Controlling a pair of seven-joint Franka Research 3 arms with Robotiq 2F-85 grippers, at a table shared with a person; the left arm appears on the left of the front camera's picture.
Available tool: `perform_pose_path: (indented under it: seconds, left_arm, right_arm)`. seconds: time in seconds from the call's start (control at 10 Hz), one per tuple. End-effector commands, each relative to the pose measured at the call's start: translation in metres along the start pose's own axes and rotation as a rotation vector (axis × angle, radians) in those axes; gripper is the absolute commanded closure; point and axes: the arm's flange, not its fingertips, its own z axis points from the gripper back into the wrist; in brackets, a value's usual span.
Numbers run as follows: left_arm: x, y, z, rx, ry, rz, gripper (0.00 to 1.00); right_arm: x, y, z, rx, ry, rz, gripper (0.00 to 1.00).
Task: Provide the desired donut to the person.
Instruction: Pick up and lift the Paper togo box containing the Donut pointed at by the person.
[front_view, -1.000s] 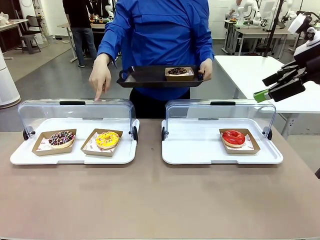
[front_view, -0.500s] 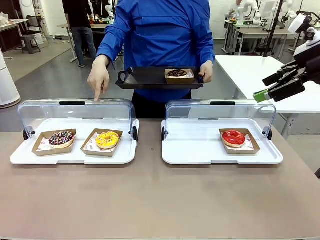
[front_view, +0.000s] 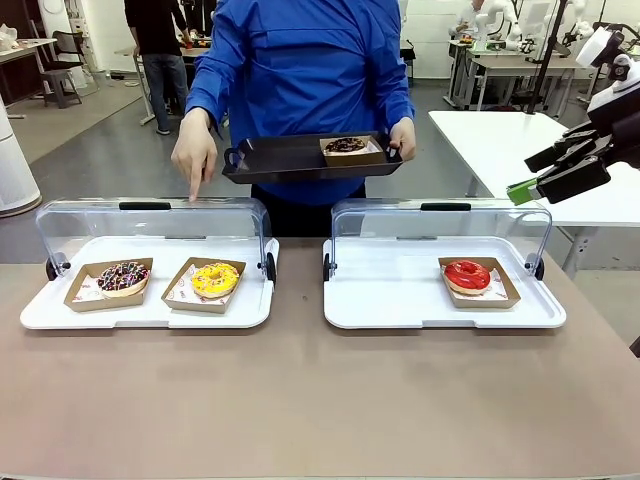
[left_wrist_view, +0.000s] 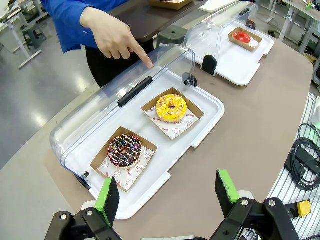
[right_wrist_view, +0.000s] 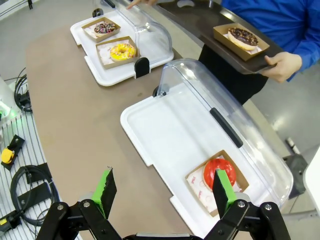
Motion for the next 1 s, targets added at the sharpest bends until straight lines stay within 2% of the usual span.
perform_pose_path:
  seconds: [0.0,0.1,0.2,0.3,0.4,0.6,0.7,0.8,0.9]
  left_arm:
    - [0.017,-0.015,-0.029,-0.085,0.042,-0.122,0.00]
    - [0.026,-0.022,-0.065,-0.123,0.132,-0.191,0.00]
    - [0.030,-0.022,-0.124,-0.169,0.250,-0.253,0.00]
    - [0.028,-0.021,-0.163,-0.179,0.313,-0.320,0.00]
    - [0.024,-0.021,-0.206,-0.225,0.340,-0.432,0.00]
    - [0.009,-0.017,-0.276,-0.223,0.255,-0.599,0.00]
    - [0.013,-0.012,-0.271,-0.236,0.148,-0.567,0.00]
    - [0.004,-0.045,-0.247,-0.220,0.368,-0.520,0.00]
    - [0.004,-0.045,-0.247,-0.220,0.368,-0.520,0.00]
  right_arm:
    - [-0.001,0.001,0.000,0.006,0.007,0.004,0.00]
    - [-0.001,0.001,0.000,0.006,0.007,0.004,0.00]
    - [-0.001,0.001,0.000,0.006,0.007,0.004,0.00]
    - [-0.001,0.001,0.000,0.006,0.007,0.004,0.00]
    - [-0.001,0.001,0.000,0.006,0.007,0.004,0.00]
    - [-0.001,0.001,0.000,0.006,0.007,0.004,0.00]
    - [-0.001,0.001,0.000,0.006,0.007,0.004,0.00]
    - [-0.001,0.001,0.000,0.006,0.007,0.004,0.00]
    - [-0.001,0.001,0.000,0.006,0.007,0.004,0.00]
